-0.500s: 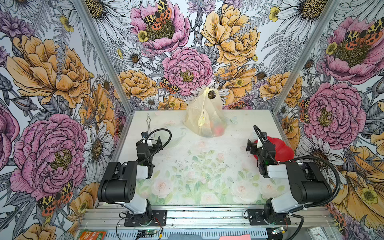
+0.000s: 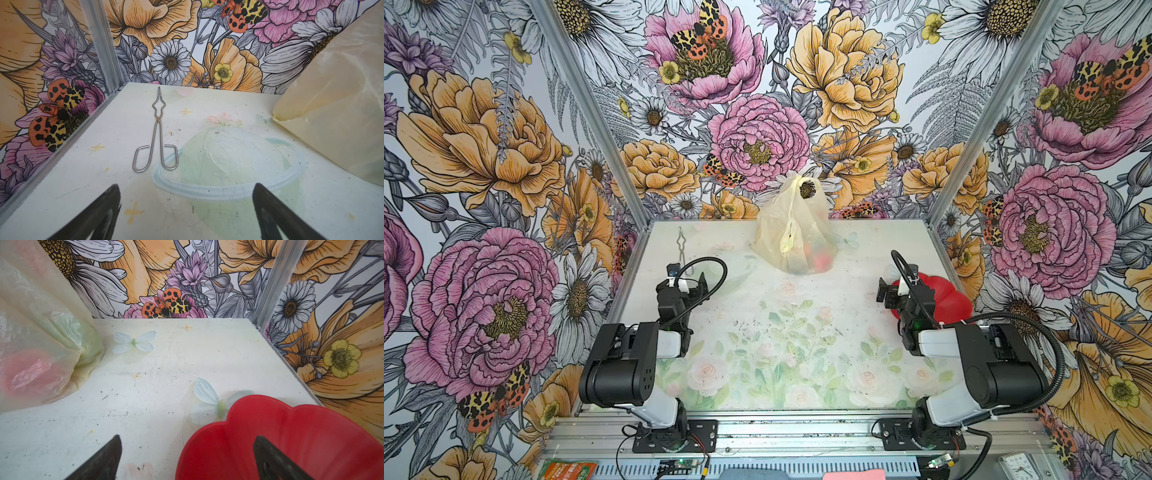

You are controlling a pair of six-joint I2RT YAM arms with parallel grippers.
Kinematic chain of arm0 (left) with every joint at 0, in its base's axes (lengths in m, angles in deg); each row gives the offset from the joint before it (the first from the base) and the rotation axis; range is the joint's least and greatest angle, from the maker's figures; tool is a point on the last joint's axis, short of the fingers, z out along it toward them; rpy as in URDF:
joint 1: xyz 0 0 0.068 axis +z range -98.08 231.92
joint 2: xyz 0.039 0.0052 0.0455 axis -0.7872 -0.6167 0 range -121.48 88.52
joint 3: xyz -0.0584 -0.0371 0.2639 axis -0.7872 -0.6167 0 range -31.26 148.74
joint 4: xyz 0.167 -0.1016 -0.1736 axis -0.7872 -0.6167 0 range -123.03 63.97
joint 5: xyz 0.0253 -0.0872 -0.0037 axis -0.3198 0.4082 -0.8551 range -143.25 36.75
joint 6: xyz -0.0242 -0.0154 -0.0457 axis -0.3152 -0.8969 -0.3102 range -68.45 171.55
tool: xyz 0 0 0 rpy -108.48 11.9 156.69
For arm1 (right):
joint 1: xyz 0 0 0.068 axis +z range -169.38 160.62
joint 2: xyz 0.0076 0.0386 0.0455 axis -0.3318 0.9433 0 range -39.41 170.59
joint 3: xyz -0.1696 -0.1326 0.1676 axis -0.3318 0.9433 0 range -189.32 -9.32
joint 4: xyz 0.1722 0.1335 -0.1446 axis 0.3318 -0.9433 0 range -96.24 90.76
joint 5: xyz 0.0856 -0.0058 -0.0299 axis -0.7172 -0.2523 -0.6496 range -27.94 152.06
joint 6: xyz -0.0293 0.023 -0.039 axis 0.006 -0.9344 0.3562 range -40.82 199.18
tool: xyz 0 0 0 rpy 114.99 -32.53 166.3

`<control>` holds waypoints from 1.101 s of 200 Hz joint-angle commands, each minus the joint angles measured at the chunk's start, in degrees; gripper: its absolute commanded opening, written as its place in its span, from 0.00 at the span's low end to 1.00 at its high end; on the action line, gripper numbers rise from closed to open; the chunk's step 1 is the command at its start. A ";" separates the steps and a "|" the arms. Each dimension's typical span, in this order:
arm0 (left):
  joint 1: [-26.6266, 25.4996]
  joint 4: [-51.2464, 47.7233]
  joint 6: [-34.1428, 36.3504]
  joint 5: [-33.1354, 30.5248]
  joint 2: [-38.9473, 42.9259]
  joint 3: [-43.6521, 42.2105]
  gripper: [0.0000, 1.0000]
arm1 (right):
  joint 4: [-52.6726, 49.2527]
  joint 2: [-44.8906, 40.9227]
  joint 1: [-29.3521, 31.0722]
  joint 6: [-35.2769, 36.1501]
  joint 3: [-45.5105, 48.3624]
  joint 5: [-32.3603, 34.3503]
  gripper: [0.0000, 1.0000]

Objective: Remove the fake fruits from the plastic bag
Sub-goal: 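Raise both grippers from rest toward the yellow plastic bag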

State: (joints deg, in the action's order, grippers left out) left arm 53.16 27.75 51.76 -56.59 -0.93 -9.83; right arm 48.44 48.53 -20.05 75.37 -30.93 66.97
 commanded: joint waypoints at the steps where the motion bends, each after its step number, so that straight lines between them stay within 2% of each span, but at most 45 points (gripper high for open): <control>1: -0.42 -0.28 0.71 1.11 0.68 0.30 0.99 | 1.93 0.02 0.39 -0.05 -0.92 0.98 1.00; 50: -0.09 -0.41 0.49 1.70 0.68 0.37 0.99 | 1.89 0.13 -0.64 -0.48 -0.99 -1.27 0.99; 93: 0.07 -0.36 0.40 1.93 0.68 0.41 0.99 | 1.89 0.13 -0.62 -0.68 -0.98 -0.66 0.99; 124: -1.24 -0.20 1.47 -0.16 1.00 0.18 0.99 | 1.93 -0.03 -0.60 -0.63 -0.88 -0.59 1.00; 142: -3.23 2.54 3.74 -1.09 3.03 -2.03 0.99 | 0.68 -2.11 0.84 2.96 -0.63 -4.86 1.00; 152: -4.82 6.11 4.26 -5.08 5.05 -4.79 0.99 | 1.28 -3.73 1.22 2.52 0.22 -2.48 0.99; 164: -7.77 6.50 6.06 -10.81 9.20 -6.68 0.99 | -3.19 -8.03 1.88 2.84 -0.08 -1.48 0.99; 174: -10.26 2.14 8.35 -13.02 13.79 -6.59 0.99 | -6.43 -11.22 3.22 3.99 -0.60 -0.67 1.00; 187: -13.41 -10.70 7.62 -20.01 20.30 -3.19 0.99 | -12.47 -14.90 5.29 4.30 -2.48 1.72 1.00; 199: -13.88 -22.58 3.59 -21.71 25.16 0.88 0.99 | -17.47 -17.74 6.12 1.74 -5.10 0.50 0.99; 220: -14.02 -37.45 -5.80 -24.45 30.49 7.26 0.99 | -28.35 -21.23 7.68 -3.86 -11.99 -5.09 1.00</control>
State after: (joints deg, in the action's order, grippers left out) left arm 39.32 10.74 54.71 -72.74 24.29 -9.10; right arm 33.62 31.03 -13.93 76.77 -35.43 65.99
